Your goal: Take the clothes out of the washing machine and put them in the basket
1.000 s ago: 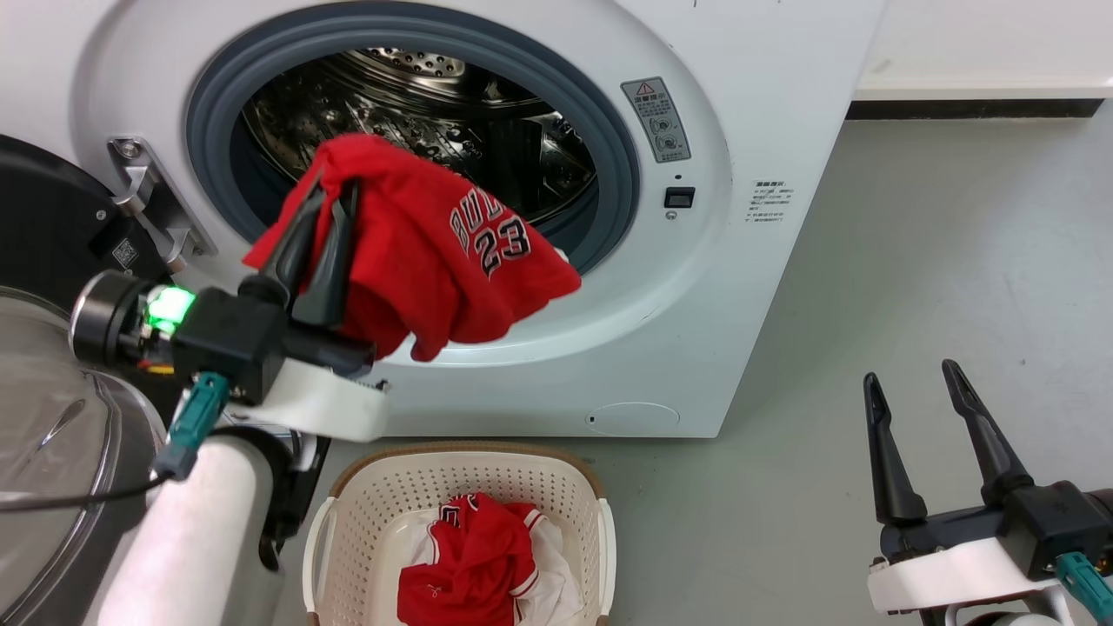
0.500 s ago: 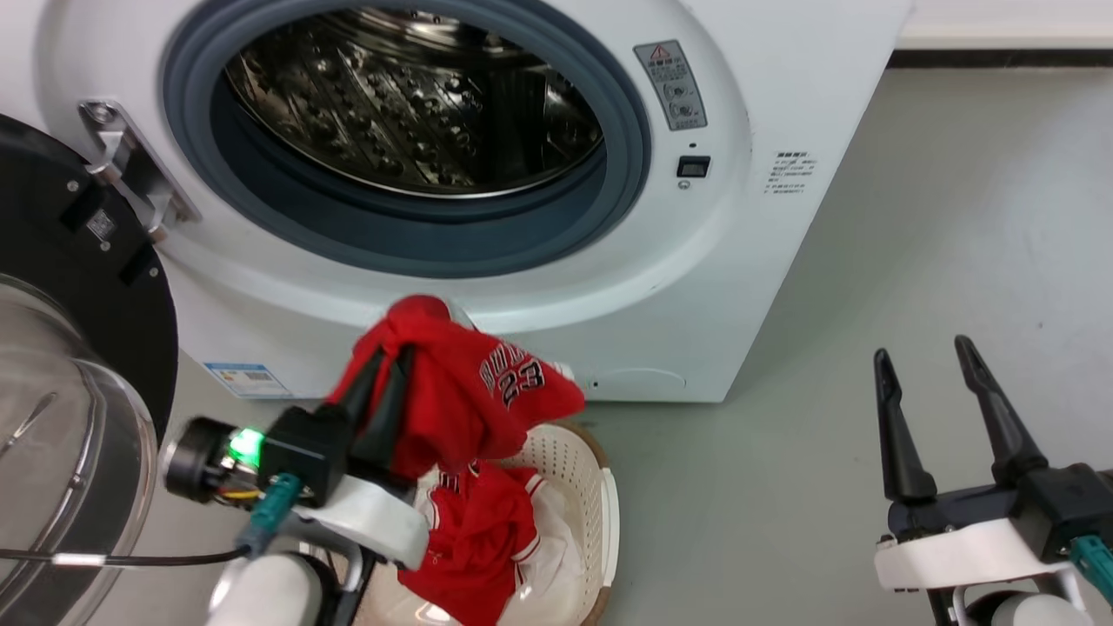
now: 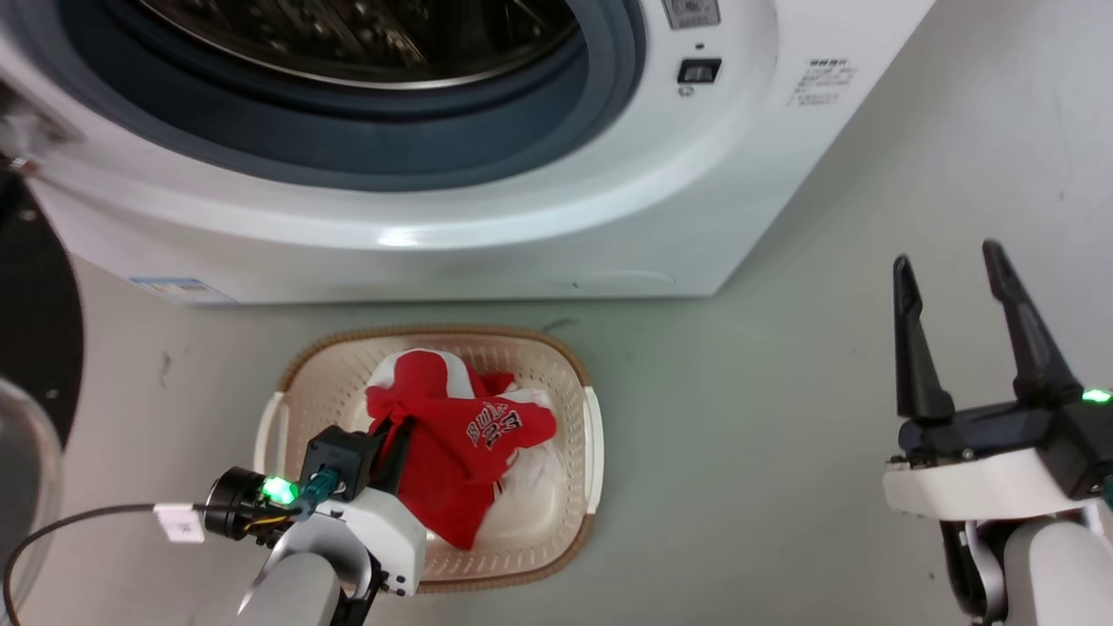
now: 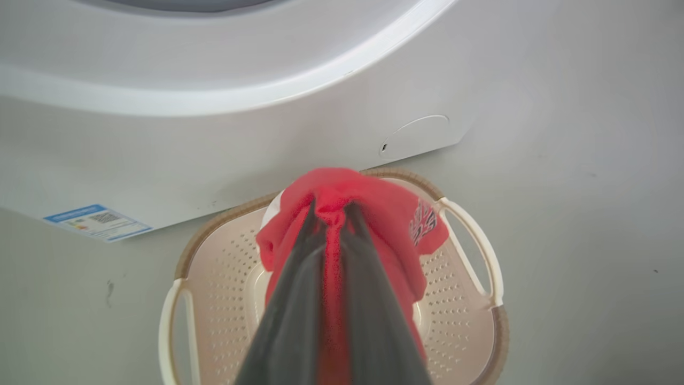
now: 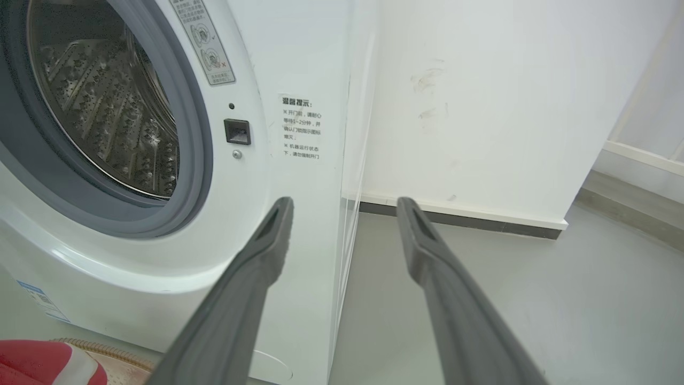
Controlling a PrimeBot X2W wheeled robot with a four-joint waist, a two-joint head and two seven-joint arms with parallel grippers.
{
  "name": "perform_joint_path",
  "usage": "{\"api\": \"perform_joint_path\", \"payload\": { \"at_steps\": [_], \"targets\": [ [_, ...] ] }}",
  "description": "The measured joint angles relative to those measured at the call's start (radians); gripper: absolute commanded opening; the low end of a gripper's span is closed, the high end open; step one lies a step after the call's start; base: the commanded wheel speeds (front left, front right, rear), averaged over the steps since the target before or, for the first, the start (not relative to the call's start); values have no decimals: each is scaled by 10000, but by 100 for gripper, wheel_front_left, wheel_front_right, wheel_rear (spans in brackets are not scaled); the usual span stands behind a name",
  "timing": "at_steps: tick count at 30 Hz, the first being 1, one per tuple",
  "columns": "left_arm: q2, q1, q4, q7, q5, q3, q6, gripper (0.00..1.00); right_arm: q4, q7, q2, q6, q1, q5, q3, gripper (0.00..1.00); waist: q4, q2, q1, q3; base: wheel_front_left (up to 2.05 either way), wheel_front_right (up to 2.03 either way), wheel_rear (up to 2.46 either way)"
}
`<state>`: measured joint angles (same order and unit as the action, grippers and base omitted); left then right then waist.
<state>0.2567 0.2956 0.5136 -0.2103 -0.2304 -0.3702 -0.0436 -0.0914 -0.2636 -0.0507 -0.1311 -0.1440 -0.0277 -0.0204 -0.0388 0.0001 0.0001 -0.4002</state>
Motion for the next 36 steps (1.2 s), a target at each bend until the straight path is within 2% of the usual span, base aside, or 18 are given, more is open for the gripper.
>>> {"api": "perform_joint_path", "payload": {
  "at_steps": [11,16,23,29,30,31,36],
  "targets": [
    [-326,2754,4566,-148,142,-192,-314,0,-324,2,-2,0,-1131,203,-207,100,-568,0,1,-2334,0,0,0],
    [-393,3844,6257,54,92,-203,-257,0,-464,0,-4,0,-1508,293,-249,100,-779,0,1,-3374,0,0,0],
    [-539,4712,7346,284,161,-408,-182,0,-583,0,-4,0,-1726,395,-311,100,-1041,0,1,-4501,0,0,0],
    [-579,4908,7605,805,228,-600,-268,0,-594,2,-2,0,-1838,433,-326,100,-1151,0,1,-4891,0,0,0],
    [-583,4910,7622,842,213,-606,-270,42,-575,0,-2,0,-1850,433,-324,100,-1150,0,1,-4878,0,0,0],
    [-581,4909,7649,851,213,-648,-272,100,-556,2,-2,0,-1863,431,-311,100,-1148,0,1,-4845,0,0,0],
    [-648,4756,7699,692,153,-736,-320,100,-437,2,-2,0,-1890,428,-272,100,-1119,0,0,-4480,0,0,0]
  ]
}}
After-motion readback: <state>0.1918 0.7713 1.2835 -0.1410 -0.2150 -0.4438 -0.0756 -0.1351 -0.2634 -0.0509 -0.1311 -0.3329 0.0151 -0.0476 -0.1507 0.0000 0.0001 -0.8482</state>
